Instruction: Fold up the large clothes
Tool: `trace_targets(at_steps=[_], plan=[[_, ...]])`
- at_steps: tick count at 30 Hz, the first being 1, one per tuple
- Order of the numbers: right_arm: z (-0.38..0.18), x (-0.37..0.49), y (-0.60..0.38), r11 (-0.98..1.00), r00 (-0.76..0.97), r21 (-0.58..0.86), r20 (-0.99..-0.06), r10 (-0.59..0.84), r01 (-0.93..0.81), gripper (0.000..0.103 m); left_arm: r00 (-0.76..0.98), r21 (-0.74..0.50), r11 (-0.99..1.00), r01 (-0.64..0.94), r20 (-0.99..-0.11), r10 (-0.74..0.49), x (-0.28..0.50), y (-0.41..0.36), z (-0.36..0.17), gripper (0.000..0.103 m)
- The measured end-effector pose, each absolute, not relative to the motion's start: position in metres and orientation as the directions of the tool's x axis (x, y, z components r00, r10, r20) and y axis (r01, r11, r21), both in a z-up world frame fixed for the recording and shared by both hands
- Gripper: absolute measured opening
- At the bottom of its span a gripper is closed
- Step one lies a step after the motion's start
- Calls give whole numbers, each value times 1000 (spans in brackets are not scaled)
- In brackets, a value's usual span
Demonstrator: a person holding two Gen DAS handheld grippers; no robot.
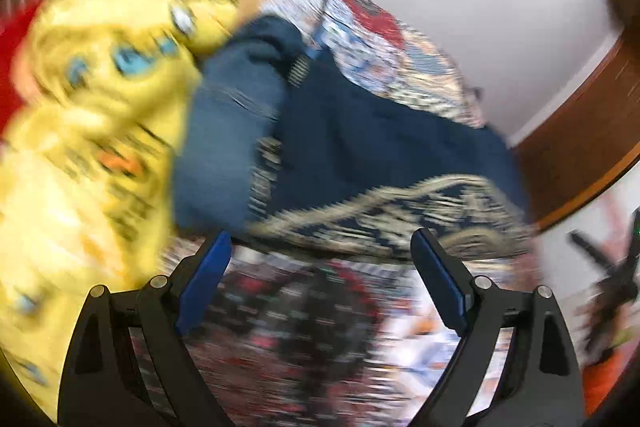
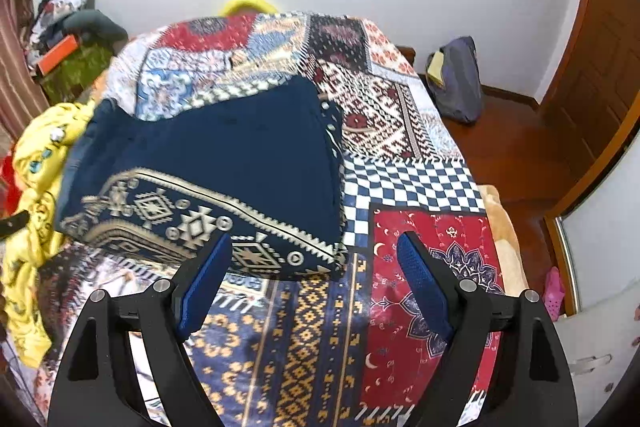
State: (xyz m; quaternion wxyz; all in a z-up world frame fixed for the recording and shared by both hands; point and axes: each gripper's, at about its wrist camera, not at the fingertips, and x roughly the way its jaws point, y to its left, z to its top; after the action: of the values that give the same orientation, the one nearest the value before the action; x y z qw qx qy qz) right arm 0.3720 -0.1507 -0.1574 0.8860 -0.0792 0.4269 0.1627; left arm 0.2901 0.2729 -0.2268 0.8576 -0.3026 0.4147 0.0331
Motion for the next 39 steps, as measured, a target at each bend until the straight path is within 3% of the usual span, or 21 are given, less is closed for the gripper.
trace_targets(at_steps=[5, 8, 12, 17, 22, 28, 30, 32, 34, 36, 39], plan=[[-158, 362, -137, 907, 580, -31, -778, 241, -419, 82, 646, -696, 654, -295, -650, -401, 305, 262, -264, 91], [-166, 357, -126, 886, 561, -50, -790, 248, -461, 82, 640, -748, 589, -306, -619, -455, 314, 261, -285, 90], [-179, 354, -112, 860, 541, -79, -805, 243, -504, 82, 672, -802, 520, -295, -561, -484, 327, 266, -301, 75], [-193, 362, -103, 857, 502, -54, -829, 248, -512, 82, 698, -820, 491, -296, -536, -475, 339, 273, -313, 75], [-202, 371, -94, 858, 480, -17, -835, 270, -513, 82, 748, -877, 397, -272, -452, -486, 336, 280, -332, 74], [-220, 380, -79, 855, 448, -18, -857, 254, -519, 82, 816, -860, 458, -227, -424, -393, 342, 280, -316, 70], [-224, 382, -75, 853, 438, -15, -863, 253, -522, 82, 838, -840, 514, -173, -400, -372, 346, 272, -305, 58], [-227, 385, -71, 852, 434, -16, -865, 250, -523, 82, 839, -833, 528, -165, -400, -369, 354, 273, -307, 58], [-228, 387, -67, 853, 431, -12, -867, 251, -522, 82, 816, -820, 526, -226, -454, -357, 365, 277, -318, 58], [-228, 389, -62, 853, 428, -5, -866, 258, -523, 82, 803, -827, 488, -280, -480, -353, 377, 282, -332, 44], [-224, 390, -55, 848, 431, -2, -862, 267, -529, 82, 807, -814, 482, -323, -503, -309, 387, 290, -332, 33]])
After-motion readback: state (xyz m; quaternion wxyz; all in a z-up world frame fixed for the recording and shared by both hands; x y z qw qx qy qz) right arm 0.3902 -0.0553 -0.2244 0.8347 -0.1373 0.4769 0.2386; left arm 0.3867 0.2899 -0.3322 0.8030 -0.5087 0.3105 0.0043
